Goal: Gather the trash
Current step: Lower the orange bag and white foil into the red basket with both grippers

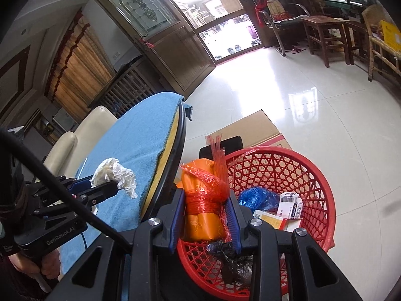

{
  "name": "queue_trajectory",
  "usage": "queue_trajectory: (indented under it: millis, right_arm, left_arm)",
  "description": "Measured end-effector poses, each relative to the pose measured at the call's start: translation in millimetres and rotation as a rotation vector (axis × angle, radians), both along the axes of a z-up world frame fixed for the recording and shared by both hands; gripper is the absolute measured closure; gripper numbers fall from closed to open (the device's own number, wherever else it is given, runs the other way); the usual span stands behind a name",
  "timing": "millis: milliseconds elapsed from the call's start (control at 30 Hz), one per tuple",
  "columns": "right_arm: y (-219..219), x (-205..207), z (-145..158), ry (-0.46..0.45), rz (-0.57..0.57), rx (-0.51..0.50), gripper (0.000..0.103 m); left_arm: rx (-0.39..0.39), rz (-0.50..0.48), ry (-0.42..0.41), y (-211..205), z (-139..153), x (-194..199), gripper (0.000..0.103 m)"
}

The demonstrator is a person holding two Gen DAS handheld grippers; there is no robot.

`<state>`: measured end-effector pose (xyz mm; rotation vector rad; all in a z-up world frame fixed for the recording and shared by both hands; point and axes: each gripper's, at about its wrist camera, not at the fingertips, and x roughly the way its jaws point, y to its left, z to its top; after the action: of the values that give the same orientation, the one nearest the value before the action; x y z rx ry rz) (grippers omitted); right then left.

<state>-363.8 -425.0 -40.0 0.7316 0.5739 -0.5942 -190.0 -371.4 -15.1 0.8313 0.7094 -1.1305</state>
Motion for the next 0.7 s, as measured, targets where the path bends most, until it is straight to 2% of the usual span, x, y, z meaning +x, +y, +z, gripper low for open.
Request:
queue_trajectory:
  millis: [333,700]
  right_arm:
    - [-16,-20,-2,0.007,-0.061,0.022,0.068]
    - [-20,-30,-8,0.009,-0.085,0.047,0.068]
  left_arm:
    - [0.018,-0.018,0.071,-16,-7,-4,0.075]
    - [0.037,-0.056,0.077,-28,-15,-20,0.074]
